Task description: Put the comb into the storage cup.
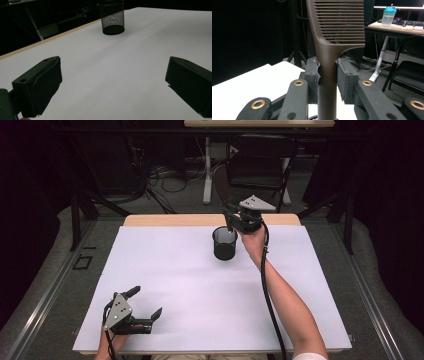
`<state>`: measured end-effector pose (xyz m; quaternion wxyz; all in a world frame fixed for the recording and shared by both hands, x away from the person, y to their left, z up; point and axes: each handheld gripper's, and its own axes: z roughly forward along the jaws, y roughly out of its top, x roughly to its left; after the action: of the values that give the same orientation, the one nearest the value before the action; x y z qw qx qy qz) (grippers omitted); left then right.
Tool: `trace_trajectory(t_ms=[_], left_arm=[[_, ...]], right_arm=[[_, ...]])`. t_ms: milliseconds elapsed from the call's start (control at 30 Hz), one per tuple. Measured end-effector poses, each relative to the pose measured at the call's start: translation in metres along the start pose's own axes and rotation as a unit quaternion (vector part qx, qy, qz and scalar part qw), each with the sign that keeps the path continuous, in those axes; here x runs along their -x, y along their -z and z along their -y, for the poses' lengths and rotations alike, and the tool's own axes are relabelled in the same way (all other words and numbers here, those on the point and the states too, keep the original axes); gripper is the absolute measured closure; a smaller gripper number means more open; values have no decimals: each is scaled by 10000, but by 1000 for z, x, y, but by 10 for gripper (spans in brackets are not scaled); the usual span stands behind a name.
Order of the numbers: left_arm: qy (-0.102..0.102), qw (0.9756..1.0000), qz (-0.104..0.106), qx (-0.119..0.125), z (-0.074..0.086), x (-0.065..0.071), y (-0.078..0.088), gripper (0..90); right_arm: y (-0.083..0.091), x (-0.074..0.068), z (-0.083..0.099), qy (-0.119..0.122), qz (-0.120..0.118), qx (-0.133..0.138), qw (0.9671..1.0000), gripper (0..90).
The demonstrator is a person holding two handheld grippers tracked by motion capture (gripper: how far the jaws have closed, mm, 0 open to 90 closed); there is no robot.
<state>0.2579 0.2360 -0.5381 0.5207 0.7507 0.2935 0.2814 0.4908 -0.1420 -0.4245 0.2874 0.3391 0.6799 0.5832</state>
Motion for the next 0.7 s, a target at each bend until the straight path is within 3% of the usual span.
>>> trace_trajectory(t_ms=[700], left_arm=[[-40, 10000, 6, 8, 0, 0, 1, 9]], right_arm=[[-12, 0, 7, 34, -51, -59, 10000, 724]])
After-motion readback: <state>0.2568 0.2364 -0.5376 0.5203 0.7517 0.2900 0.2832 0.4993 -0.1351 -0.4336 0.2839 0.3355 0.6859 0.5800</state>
